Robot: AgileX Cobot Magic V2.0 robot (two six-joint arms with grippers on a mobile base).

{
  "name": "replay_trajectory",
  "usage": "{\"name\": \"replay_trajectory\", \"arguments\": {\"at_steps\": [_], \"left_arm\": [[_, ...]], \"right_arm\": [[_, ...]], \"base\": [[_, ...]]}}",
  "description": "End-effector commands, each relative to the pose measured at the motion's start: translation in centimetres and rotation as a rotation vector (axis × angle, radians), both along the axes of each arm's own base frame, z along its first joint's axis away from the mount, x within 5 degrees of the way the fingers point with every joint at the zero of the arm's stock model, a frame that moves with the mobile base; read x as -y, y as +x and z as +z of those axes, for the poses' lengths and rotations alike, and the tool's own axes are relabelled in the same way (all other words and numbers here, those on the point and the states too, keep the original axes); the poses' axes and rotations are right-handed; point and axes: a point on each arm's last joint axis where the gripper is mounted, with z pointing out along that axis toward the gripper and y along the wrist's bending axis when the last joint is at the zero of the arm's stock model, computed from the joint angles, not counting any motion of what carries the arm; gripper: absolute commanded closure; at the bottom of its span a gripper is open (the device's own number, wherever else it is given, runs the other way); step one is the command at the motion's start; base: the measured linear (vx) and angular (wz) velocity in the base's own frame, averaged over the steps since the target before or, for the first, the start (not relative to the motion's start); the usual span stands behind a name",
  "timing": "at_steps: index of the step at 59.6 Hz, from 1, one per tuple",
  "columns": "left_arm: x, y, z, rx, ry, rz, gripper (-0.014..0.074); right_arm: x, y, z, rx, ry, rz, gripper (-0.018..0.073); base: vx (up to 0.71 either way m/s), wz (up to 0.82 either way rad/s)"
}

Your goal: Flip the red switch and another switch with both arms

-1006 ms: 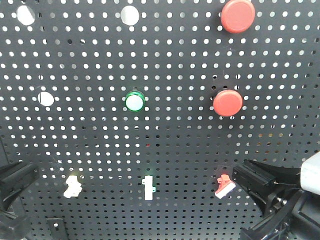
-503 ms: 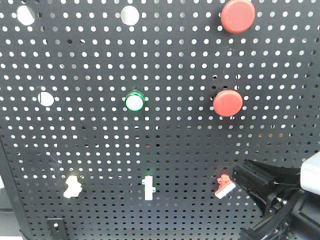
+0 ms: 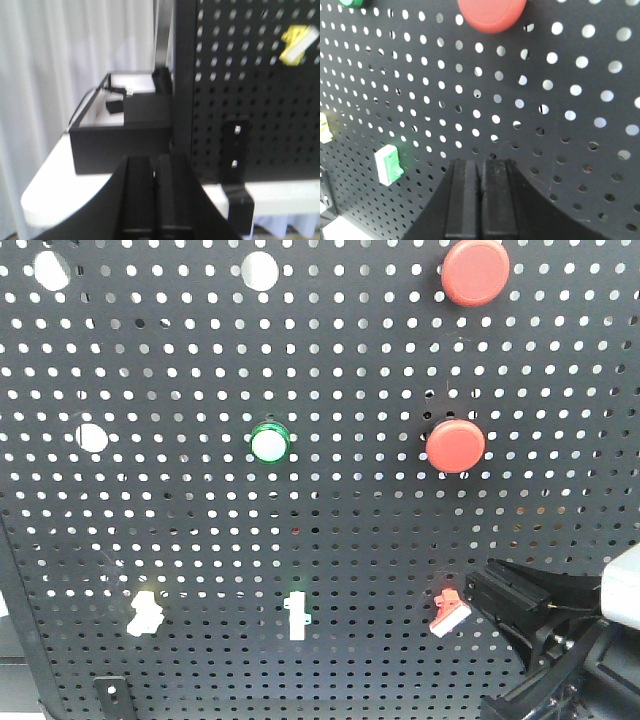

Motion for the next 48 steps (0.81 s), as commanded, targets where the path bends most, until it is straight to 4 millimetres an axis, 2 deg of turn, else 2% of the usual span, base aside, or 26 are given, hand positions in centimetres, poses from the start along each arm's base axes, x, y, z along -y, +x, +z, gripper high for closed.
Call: {"name": "replay_trajectory", "arguments": {"at_steps": [1,43,48], "left_arm": [[0.04,-0.06,-0.06,0.054,-0.017,-0.005,0.0594],[0.04,-0.06,-0.02,0.056,-0.017,-0.005,0.0594],[0.04,-0.06,-0.02,0.056,-0.017,-0.005,0.0594]], "right_arm": [[0.10,-0.21,2.01,0.108,0.057,0.008,0.0566],[0.11,-0.21,1.82,0.105,0.046,0.008,0.0566],[0.40,-0.68,1.60,0.128,0.020,0.007,0.0566]], "base": [[0.00,0.00],[0.00,0.00],[0.00,0.00]]}}
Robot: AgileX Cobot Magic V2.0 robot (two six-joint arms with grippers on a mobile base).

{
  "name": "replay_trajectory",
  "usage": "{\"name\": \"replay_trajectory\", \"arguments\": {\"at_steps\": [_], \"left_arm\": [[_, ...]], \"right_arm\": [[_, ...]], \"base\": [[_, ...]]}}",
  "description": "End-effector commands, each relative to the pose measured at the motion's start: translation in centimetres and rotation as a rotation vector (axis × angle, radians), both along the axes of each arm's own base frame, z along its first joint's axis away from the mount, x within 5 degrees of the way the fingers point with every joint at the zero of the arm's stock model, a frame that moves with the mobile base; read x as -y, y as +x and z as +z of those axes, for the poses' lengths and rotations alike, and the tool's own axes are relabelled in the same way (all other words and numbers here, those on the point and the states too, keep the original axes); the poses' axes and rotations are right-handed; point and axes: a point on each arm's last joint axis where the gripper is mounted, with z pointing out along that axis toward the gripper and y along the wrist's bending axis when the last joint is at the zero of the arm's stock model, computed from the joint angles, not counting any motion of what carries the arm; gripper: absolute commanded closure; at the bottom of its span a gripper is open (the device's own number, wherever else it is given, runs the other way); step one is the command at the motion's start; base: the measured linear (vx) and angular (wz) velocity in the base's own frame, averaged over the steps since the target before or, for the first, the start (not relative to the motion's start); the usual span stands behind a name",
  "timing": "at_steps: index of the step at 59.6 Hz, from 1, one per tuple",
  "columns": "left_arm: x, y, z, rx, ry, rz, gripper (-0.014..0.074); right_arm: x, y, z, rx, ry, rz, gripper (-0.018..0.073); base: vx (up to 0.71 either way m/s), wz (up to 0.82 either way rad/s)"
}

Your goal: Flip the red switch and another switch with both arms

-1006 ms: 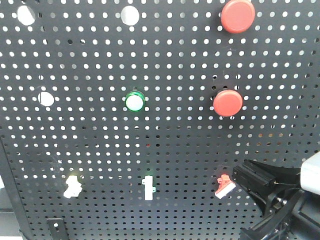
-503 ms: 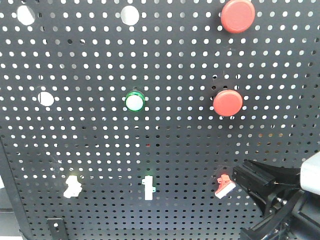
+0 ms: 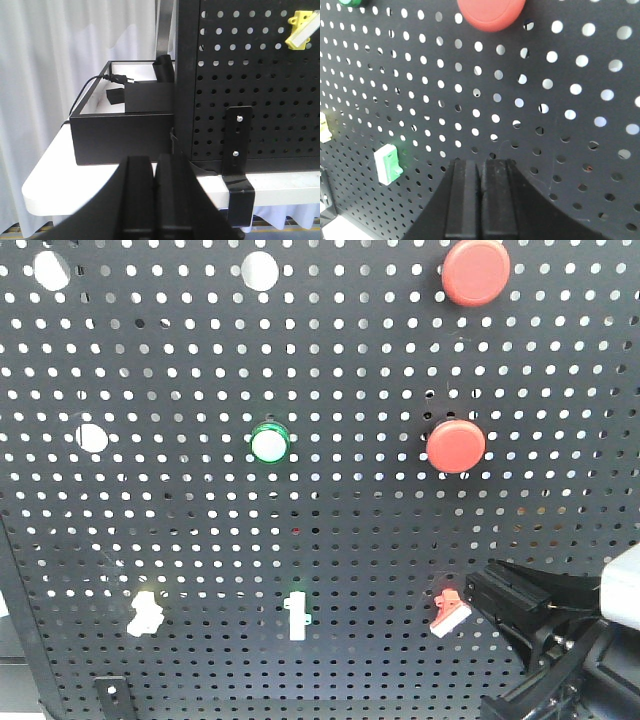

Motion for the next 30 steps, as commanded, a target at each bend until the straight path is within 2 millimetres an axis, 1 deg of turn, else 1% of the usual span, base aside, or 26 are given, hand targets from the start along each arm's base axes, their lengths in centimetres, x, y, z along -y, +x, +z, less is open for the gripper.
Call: {"name": "replay_trajectory", "arguments": {"at_steps": [1,6,9,17,23,24,30], "left_arm": [[0.1,-0.1,0.1,0.072,-0.016,-0.007,0.0594],[0.1,-0.1,0.1,0.072,-0.016,-0.007,0.0594],[0.1,-0.1,0.1,0.072,-0.016,-0.007,0.0594],[0.1,-0.1,0.1,0.072,-0.016,-0.007,0.0594],[0.1,-0.1,0.1,0.072,-0.016,-0.007,0.0594],[0.1,-0.1,0.1,0.072,-0.016,-0.007,0.0594],[0.1,-0.1,0.1,0.072,-0.016,-0.007,0.0594]], "right_arm": [[0.5,-0.8,1.7,0.128,0.030,0.007,0.0566],[1.7,-2.3,1.4,0.165,0.026,-0.019,0.0566],[2.9,-3.3,1.2,0.182,0.050,-0.060,0.0566],[6.8,-6.5,-0.6,0.250,0.089,-0.258,0.0566],[8.5,-8.7,-3.3,0.275,0.109,-0.380,0.0566],[8.7,-8.9,-3.9,0.267,0.117,-0.399,0.0566],[9.2,-10.5,-6.8,0.281,0.162,-0.454,0.0566]], "base": [[0.00,0.00],[0.00,0.00],[0.00,0.00],[0.00,0.00],[0.00,0.00],[0.00,0.00],[0.00,0.00]]}}
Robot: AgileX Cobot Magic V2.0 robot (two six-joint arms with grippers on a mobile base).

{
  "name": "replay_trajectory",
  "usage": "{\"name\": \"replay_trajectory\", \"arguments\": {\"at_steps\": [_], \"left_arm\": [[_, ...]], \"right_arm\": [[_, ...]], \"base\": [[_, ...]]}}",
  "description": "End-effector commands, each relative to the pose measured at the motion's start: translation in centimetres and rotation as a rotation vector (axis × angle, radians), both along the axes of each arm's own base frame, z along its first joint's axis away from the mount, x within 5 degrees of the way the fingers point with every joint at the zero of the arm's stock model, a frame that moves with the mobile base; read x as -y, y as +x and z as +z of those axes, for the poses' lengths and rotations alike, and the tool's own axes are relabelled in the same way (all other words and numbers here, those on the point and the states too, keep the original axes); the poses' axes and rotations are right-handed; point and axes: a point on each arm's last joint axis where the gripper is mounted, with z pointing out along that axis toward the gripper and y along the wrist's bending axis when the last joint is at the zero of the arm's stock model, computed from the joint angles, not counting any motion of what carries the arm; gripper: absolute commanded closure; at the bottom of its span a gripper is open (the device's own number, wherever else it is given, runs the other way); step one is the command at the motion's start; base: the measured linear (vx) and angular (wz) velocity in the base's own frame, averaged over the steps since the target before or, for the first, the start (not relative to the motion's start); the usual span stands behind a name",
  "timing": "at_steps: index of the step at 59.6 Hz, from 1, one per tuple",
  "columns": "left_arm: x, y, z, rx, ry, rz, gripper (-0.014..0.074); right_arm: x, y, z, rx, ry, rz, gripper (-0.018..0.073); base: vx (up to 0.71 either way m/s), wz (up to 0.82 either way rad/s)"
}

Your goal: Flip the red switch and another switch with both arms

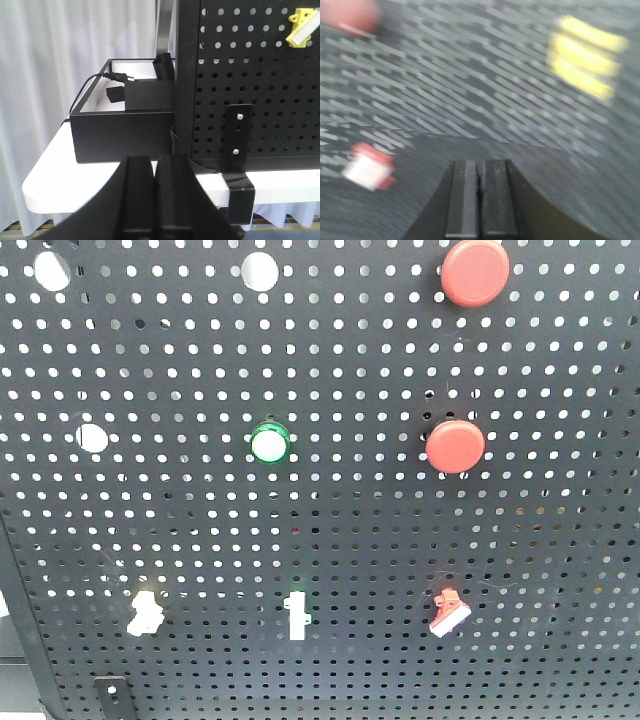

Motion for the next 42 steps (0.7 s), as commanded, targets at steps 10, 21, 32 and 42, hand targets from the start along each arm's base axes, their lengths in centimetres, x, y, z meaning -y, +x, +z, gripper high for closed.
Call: {"name": "replay_trajectory", "arguments": {"at_steps": [10,21,32,42], "left_arm": [[0.1,-0.1,0.2,0.078,-0.017,-0.007,0.0594],[0.1,-0.1,0.2,0.080,-0.017,-0.007,0.0594],[0.1,-0.1,0.2,0.079,-0.017,-0.007,0.0594],[0.1,-0.1,0.2,0.079,-0.017,-0.007,0.0594]], "right_arm": [[0.6,-2.2,-5.1,0.098,0.054,-0.062,0.0566],[0.7,-2.2,-7.1,-0.049,0.053,-0.073,0.0566],[0.7,-2.2,-7.5,-0.095,0.049,-0.077,0.0566],[0.7,-2.1,-7.9,-0.144,0.046,-0.082,0.0566]], "base": [[0.00,0.00],[0.00,0.00],[0.00,0.00],[0.00,0.00]]}}
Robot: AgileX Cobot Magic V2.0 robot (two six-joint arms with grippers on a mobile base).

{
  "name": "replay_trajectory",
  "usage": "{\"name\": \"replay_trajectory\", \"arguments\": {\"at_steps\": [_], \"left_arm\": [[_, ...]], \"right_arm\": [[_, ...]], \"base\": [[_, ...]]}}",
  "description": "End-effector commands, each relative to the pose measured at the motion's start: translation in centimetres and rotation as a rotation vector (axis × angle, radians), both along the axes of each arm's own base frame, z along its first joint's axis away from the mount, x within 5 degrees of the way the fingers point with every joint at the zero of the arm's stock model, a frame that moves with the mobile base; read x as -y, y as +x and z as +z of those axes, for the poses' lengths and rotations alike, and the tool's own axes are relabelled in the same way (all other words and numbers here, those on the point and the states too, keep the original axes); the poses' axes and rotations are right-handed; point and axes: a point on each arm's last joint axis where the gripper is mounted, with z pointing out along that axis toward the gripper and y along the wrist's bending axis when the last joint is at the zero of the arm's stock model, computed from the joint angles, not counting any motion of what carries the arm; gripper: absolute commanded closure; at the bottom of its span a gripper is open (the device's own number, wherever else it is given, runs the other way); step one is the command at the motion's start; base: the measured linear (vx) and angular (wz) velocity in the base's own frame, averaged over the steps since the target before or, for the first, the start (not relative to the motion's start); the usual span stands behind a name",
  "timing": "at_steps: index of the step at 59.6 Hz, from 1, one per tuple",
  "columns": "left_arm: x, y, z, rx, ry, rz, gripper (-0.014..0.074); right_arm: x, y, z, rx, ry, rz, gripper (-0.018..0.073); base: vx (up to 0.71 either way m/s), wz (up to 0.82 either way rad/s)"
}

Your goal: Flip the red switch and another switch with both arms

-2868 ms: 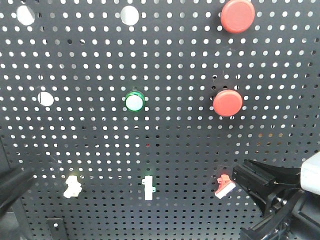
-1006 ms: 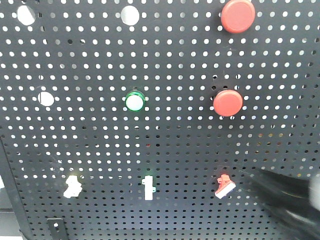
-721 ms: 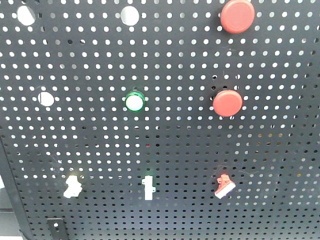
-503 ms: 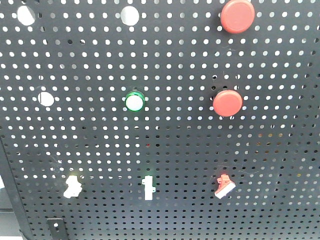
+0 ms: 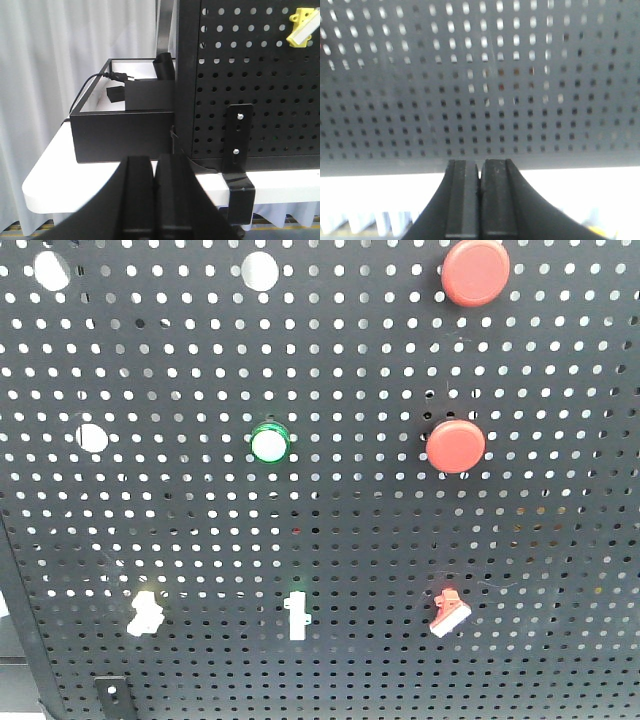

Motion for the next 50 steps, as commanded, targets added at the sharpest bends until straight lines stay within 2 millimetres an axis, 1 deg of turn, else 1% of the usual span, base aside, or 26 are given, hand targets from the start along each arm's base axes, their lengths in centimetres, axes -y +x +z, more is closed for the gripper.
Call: {"name": "replay_trajectory", "arguments": {"at_steps": [1,8,50], "left_arm": [[0.06,-0.06,0.20,0.079,-0.017,-0.007,0.0594],[0.06,-0.06,0.20,0.079,-0.017,-0.007,0.0594],[0.06,-0.06,0.20,0.079,-0.017,-0.007,0.0594]], "right_arm": [[0.00,-0.02,0.26,0.046,-0.005,-0.001,0.0566],[0.02,-0.03,0.00,0.018,-0.006,-0.003,0.0566],[0.02,-0.03,0.00,0.018,-0.006,-0.003,0.0566]], "base": [[0.00,0.00],[0.00,0.00],[0.00,0.00]]}}
